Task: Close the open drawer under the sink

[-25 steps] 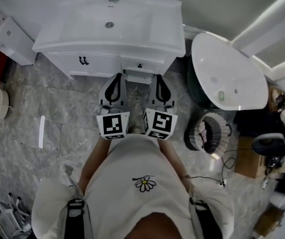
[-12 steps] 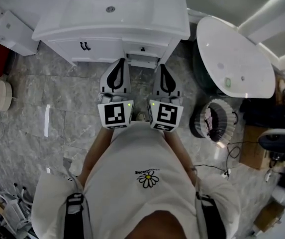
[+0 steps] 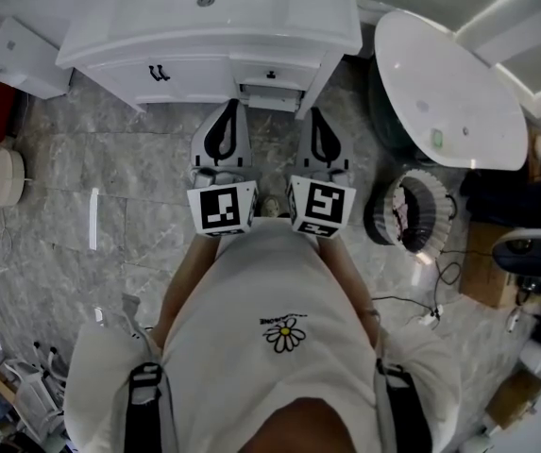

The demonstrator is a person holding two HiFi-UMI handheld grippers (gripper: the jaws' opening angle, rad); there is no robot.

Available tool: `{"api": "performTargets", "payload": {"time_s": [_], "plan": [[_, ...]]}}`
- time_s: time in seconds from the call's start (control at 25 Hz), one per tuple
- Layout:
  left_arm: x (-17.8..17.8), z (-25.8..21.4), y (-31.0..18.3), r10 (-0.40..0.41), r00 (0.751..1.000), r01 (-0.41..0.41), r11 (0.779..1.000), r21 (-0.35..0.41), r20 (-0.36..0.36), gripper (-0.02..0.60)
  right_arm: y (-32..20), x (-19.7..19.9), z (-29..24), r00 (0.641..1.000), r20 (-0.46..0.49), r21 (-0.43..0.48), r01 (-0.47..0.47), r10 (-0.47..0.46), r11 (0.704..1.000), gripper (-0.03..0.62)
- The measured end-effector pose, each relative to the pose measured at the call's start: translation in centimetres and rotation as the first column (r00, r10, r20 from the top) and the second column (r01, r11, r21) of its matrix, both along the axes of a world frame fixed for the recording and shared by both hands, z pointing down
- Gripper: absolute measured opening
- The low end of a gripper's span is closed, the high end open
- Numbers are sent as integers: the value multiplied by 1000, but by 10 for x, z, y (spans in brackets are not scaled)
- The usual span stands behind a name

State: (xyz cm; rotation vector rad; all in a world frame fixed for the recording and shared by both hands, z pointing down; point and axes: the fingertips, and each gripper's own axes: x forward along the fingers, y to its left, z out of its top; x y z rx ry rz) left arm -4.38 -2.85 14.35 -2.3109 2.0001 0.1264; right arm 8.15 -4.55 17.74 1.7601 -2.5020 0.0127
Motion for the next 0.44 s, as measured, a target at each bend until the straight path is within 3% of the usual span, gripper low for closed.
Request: {"api": "performTargets", "payload": {"time_s": [0.44], "plan": [[-7, -1, -2, -34, 999, 34, 999, 13, -18, 21, -3, 11, 2, 1000, -3, 2, -13, 13, 1000, 29]]}}
